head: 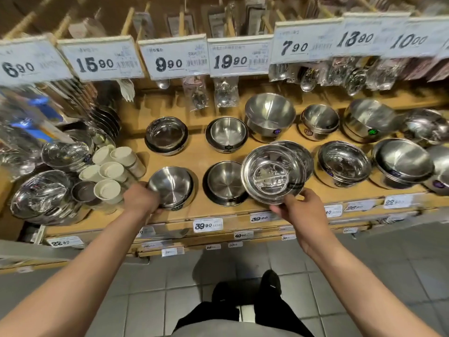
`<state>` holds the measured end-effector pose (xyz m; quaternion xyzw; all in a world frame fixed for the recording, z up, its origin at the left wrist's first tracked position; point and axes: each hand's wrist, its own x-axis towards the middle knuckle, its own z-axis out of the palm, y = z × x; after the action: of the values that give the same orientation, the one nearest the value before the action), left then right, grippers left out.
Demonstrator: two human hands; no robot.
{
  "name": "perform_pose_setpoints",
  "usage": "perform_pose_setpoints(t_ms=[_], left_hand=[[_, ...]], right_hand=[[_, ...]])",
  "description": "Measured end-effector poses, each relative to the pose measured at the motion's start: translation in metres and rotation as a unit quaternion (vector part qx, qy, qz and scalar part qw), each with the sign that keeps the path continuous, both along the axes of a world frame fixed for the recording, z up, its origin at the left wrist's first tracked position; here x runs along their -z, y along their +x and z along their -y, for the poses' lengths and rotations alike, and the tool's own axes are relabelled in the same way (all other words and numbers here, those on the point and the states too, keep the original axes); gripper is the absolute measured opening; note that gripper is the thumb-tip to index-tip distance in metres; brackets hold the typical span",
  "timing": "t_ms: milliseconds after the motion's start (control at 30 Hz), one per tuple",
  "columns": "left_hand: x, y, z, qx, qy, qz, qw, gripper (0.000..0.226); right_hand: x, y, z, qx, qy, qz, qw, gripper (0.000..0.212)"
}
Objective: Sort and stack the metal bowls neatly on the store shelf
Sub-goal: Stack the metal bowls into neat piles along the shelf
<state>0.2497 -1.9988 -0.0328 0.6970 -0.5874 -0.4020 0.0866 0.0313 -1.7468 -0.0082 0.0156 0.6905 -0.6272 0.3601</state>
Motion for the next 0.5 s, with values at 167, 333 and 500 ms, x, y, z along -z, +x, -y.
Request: perform_pose_setpoints(t_ms=[167, 333, 500], left_hand=[[-0.001, 0.001, 0.001, 0.016, 0.022, -0.014, 1.000, 0.028], [-0.024, -0.008, -0.020, 0.132, -0.155, 0.127, 0.971, 0.064], [-0.043, -0.055, -0.061, 0.220, -0.205, 0.009, 0.954, 0.027]], right_hand=[[0.000, 0.001, -0.002, 0.003, -0.005, 0.008, 1.000, 0.025], [0.001, 0.001, -0.004, 0.015, -0.013, 0.022, 1.000, 0.029], [0.000, -0.005, -0.006, 0.041, -0.007, 0.028, 0.999, 0.031]])
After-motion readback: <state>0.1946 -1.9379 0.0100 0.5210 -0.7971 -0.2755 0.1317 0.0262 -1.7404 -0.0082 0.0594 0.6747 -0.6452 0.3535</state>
